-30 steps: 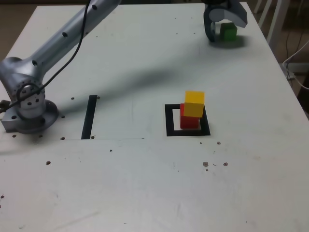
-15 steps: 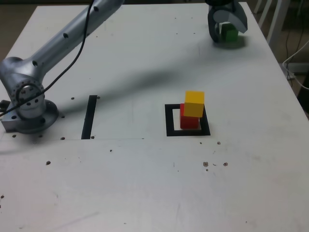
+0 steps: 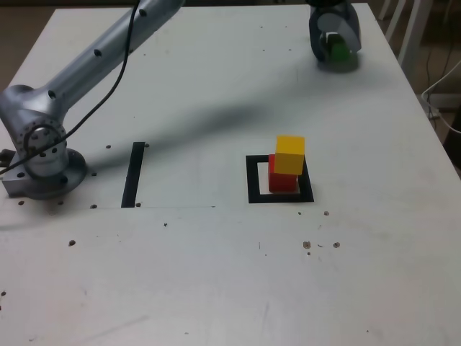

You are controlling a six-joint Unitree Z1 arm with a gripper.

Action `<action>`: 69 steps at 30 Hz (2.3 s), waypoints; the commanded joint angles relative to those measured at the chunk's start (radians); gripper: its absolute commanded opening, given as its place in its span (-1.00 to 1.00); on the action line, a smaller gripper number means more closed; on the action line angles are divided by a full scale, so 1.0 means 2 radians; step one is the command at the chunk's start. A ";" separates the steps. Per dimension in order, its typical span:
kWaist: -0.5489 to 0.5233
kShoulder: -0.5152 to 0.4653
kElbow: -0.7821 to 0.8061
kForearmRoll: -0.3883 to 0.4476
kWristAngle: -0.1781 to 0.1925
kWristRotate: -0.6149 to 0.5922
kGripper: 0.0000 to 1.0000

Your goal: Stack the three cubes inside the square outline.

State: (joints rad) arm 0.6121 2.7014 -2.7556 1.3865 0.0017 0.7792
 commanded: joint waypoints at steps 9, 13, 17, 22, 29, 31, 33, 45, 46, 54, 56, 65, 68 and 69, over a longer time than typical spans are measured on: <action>-0.008 -0.006 -0.089 0.024 0.019 0.000 -0.38; -0.011 -0.008 -0.091 0.031 0.025 0.000 -0.38; -0.014 -0.011 -0.092 0.037 0.029 0.000 -0.38; -0.020 -0.020 -0.091 0.051 0.040 0.000 -0.38; -0.034 -0.042 -0.090 0.081 0.061 0.000 -0.38; -0.038 -0.048 -0.090 0.089 0.065 0.000 -0.38; -0.042 -0.053 -0.091 0.098 0.068 0.000 -0.38; -0.079 -0.106 -0.055 0.126 0.084 -0.004 -0.38; -0.082 -0.112 -0.048 0.126 0.087 -0.005 -0.38; -0.102 -0.180 0.037 0.126 0.095 -0.022 -0.38; -0.106 -0.200 0.065 0.125 0.095 -0.027 -0.38; -0.136 -0.278 0.199 0.121 0.086 -0.062 -0.38; -0.149 -0.301 0.240 0.119 0.079 -0.078 -0.38; -0.153 -0.307 0.251 0.118 0.076 -0.083 -0.38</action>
State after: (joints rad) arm 0.3166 2.1138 -2.2779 1.5982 0.1615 0.6256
